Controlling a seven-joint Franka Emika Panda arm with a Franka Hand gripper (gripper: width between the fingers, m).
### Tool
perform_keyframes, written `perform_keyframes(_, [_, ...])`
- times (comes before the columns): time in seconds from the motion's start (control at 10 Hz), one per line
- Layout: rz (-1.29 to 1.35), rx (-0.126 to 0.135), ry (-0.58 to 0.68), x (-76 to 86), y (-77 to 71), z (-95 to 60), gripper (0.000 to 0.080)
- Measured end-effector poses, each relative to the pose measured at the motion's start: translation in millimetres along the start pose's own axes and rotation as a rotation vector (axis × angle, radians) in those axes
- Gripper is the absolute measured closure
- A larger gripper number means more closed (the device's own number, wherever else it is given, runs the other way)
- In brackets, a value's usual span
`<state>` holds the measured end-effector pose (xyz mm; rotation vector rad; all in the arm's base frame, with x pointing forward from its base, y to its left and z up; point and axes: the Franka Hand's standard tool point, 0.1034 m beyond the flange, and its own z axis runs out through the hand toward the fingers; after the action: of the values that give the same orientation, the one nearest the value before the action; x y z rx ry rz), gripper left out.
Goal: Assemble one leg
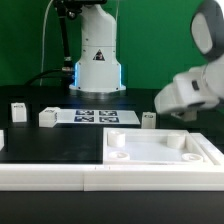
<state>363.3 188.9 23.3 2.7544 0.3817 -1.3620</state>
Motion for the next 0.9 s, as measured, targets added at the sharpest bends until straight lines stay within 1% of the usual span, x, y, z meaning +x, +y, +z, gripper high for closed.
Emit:
perform_keyframes(0.1, [0.002,0.005,0.035,-12.1,4.1,-20.8,0.0509])
perform_keyframes(0.2, [-0.011,0.007,0.053,-18.8,7.4,-29.5,0.0509])
perform_keyframes(0.3, [-0.045,0.013,0.086,-27.3,14.0,-48.7,0.0509])
perform_keyframes(0.4, [-0.04,0.019,0.118,-41.4,22.2,-70.0,0.0509])
perform_keyframes(0.5, [-0.034,0.02,0.133,-52.3,25.8,-83.6,0.0509])
perform_keyframes(0.6, [-0.032,0.019,0.205,-43.5,25.5,-87.4,0.0509])
perform_keyframes(0.7, [-0.027,0.015,0.296,-40.9,26.8,-90.0,0.0509])
perform_keyframes(0.8, [-0.023,0.009,0.368,-42.5,28.2,-90.4,0.0509])
perform_keyframes(0.9, [-0.019,0.005,0.453,-39.5,29.5,-92.6,0.0509])
